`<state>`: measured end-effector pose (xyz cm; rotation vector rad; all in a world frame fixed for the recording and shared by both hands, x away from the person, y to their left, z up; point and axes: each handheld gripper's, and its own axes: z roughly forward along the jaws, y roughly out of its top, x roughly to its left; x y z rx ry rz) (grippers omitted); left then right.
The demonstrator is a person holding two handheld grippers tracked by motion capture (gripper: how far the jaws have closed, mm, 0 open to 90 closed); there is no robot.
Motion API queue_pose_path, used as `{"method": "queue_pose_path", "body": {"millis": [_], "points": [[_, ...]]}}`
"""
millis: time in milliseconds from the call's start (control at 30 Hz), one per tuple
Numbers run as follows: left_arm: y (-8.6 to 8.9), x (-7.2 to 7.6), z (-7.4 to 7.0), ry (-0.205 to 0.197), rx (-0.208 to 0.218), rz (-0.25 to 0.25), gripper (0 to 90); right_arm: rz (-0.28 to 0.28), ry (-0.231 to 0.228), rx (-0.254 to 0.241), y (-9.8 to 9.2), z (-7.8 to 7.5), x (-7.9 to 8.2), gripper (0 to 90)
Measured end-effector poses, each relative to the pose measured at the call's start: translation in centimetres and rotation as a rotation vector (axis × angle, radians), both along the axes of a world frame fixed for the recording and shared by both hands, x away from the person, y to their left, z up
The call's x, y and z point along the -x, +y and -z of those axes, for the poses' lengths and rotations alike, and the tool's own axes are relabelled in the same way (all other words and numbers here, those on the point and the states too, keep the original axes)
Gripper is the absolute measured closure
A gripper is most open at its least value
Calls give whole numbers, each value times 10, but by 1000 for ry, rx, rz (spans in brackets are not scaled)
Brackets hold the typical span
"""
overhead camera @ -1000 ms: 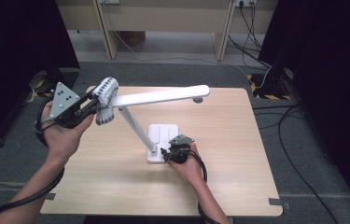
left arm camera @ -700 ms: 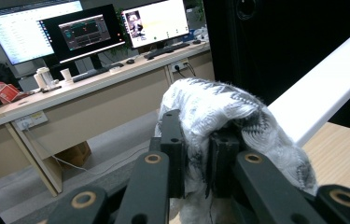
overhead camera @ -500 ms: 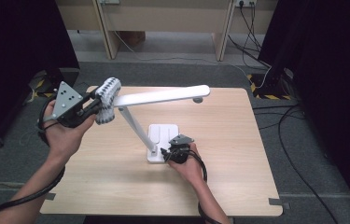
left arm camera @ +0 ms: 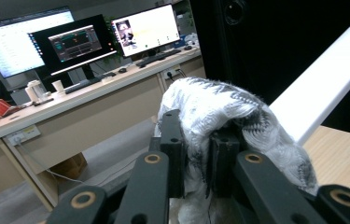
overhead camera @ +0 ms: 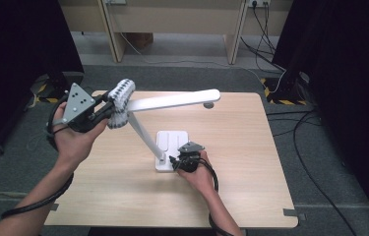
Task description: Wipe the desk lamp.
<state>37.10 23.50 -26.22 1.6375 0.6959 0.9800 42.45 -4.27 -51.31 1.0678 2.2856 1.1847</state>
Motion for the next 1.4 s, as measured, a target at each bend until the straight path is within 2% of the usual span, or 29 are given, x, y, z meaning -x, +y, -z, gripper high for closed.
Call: {"method": "queue_pose_path", "body": {"millis": [567,800,1033,1400], "points": [[-12,-3,3,5,-28,13,794,-1,0,-4,0,1,0,486],[-14,-5,3,10,-17,17,794,-4,-3,-1,0,0,0,490],[-17,-7,3,13,-26,18,795,-5,-5,-3,-1,1,0,494],[-24,-3,5,-13,-34,20,794,-6,-10,-5,-1,1,1,495]]}}
